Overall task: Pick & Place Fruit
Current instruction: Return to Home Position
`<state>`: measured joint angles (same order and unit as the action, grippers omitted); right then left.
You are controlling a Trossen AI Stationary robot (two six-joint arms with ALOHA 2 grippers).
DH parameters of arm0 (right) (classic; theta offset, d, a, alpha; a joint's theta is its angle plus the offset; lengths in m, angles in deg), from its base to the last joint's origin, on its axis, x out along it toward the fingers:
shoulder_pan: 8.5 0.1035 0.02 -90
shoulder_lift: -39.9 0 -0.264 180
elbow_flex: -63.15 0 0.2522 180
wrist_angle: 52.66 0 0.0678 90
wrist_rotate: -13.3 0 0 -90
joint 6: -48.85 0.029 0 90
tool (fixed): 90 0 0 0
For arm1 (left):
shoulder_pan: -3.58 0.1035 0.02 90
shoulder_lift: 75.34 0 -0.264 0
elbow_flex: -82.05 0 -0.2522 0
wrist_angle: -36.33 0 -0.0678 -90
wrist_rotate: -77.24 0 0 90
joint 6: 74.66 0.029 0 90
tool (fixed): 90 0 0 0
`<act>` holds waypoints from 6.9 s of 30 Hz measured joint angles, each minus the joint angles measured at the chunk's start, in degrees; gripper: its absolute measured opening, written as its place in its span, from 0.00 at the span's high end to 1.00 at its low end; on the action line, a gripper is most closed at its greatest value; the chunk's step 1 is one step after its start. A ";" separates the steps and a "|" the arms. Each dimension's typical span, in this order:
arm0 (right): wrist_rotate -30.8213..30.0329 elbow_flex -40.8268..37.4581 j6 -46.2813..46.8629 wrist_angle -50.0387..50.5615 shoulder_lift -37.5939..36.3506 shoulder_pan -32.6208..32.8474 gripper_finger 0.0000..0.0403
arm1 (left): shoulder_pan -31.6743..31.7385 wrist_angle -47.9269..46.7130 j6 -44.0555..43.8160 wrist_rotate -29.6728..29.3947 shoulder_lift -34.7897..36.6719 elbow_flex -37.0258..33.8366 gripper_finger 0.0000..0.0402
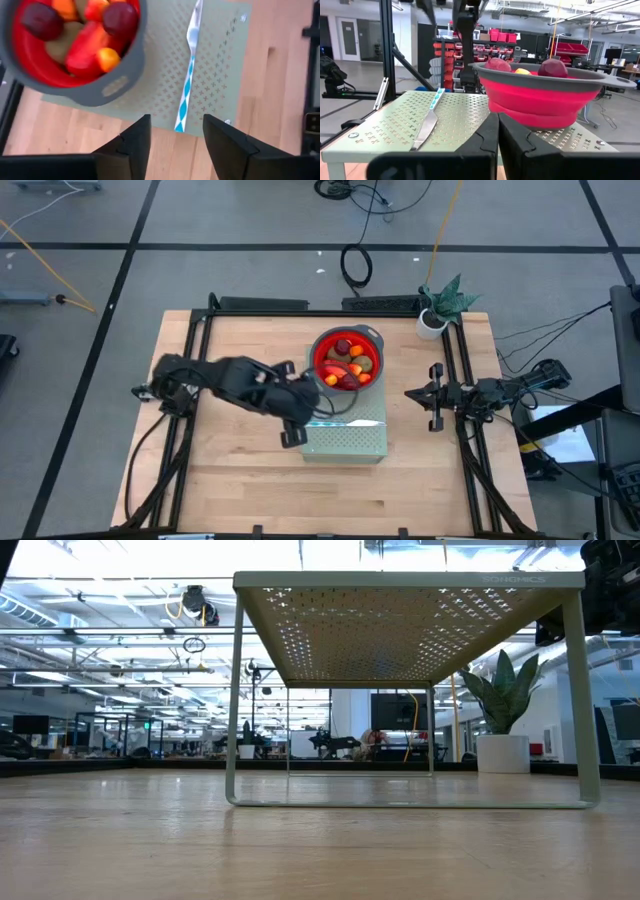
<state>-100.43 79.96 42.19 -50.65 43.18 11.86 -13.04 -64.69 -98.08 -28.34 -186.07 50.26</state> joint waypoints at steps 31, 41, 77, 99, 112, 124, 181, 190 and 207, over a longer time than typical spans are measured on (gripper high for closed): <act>0.02 0.00 -3.06 0.02 0.00 0.00 1.00 | 3.97 -2.60 3.38 -1.24 4.84 -1.18 0.99; 0.02 0.01 -2.40 0.25 0.00 0.02 1.00 | 4.78 9.14 1.84 -2.07 11.43 -16.28 0.99; -0.17 0.01 -2.58 0.42 -0.02 0.00 1.00 | 5.09 72.07 8.29 0.20 87.99 -106.85 0.99; -0.06 0.01 7.36 0.44 -0.02 0.00 1.00 | 5.49 92.95 11.40 9.65 103.83 -133.72 0.99; -0.11 0.01 4.73 7.60 -0.02 0.00 1.00 | 9.22 91.84 12.60 17.25 103.75 -133.63 1.00; -0.20 0.01 -0.04 6.29 -0.02 0.00 1.00 | 9.22 91.71 9.15 9.79 103.66 -133.61 0.95; 14.84 0.00 -0.06 8.13 -0.02 -0.02 1.00 | 9.22 91.78 6.72 7.07 103.61 -133.57 0.95; 14.84 0.00 -0.04 8.13 -0.01 -0.02 1.00 | 9.22 91.78 6.69 7.07 103.61 -133.57 0.95; 14.84 0.00 -0.04 8.13 -0.02 -0.02 1.00 | 9.22 91.78 6.69 7.07 103.61 -133.56 0.95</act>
<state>-85.59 79.96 42.15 -42.52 43.17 11.84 -3.82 27.08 -91.39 -21.28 -82.46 -83.29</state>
